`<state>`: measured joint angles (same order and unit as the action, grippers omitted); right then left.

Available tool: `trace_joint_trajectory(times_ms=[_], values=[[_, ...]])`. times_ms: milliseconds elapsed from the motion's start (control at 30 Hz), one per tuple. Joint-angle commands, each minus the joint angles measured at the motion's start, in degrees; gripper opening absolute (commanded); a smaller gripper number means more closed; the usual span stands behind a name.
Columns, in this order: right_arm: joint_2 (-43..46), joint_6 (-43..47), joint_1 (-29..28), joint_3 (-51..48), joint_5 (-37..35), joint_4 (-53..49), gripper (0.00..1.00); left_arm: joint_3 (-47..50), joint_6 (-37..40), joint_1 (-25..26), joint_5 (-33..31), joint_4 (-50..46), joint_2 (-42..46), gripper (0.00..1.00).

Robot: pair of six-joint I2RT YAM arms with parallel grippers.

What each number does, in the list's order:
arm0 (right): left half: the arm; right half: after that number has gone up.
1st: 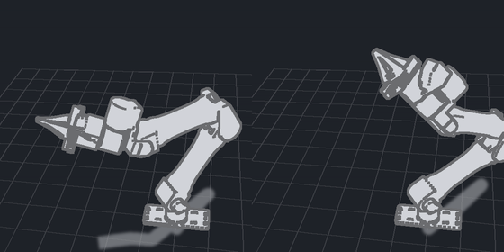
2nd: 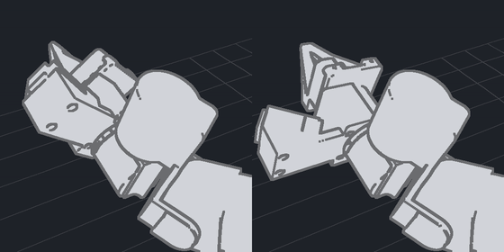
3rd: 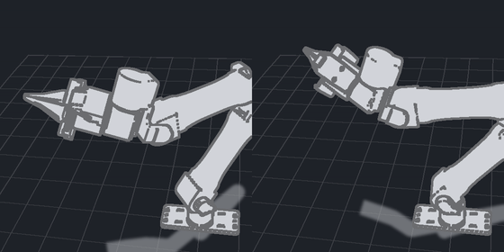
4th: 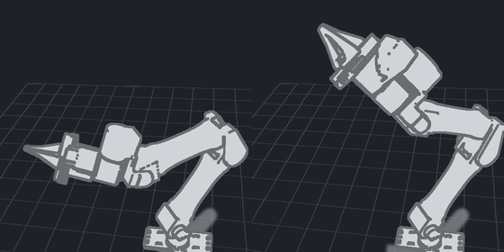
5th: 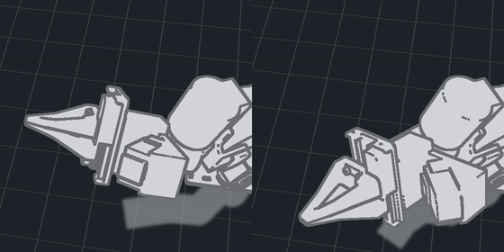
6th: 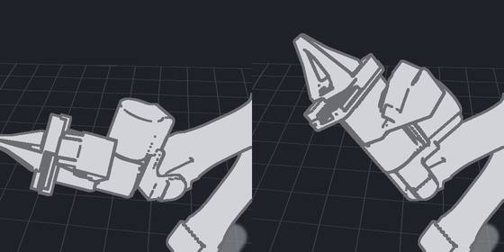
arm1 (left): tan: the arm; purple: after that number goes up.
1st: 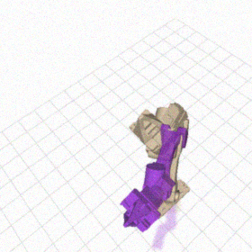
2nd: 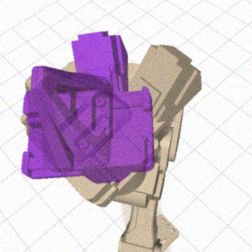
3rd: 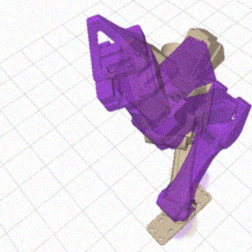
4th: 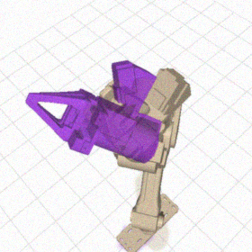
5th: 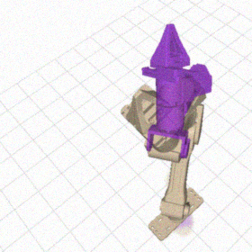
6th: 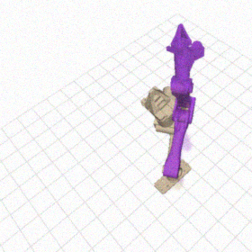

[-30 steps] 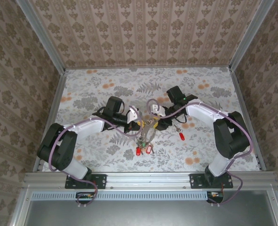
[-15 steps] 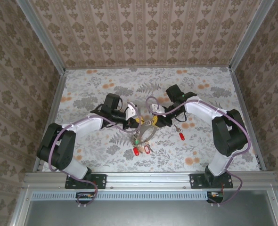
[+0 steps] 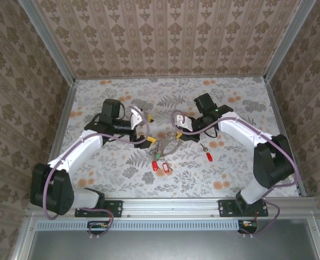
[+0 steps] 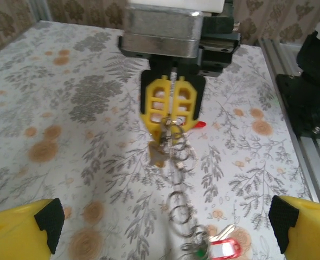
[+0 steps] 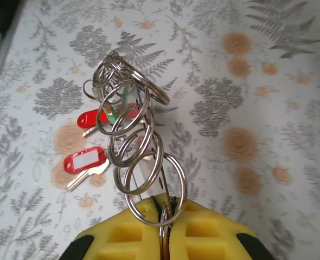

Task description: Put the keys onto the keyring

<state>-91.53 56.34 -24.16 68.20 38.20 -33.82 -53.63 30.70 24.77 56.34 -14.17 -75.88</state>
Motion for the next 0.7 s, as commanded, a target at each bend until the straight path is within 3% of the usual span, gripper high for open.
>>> trace_joint_trajectory(times_ms=[0, 267, 433, 600, 667], values=[[5.18, -0.88, -3.07, -3.08, -9.0, 6.24, 0.01, -2.51, -2.71, 4.85, -4.43, -2.93, -2.33, 1.0], [11.46, -5.5, -8.03, -9.1, -19.13, 15.8, 0.0, -1.13, -0.92, 9.05, -13.35, 2.89, -4.54, 0.98], [14.97, -10.19, -9.45, -11.53, -22.14, 19.39, 0.0, -1.05, 1.2, 10.57, -17.3, 4.69, -6.21, 0.75], [16.24, -14.3, -9.64, -12.95, -22.62, 20.54, 0.0, 0.08, 4.2, 12.87, -19.07, 5.84, -6.4, 0.71], [16.64, -15.25, -9.93, -13.47, -22.41, 20.87, 0.0, -0.06, 4.81, 13.6, -22.23, 5.77, -6.88, 0.65]])
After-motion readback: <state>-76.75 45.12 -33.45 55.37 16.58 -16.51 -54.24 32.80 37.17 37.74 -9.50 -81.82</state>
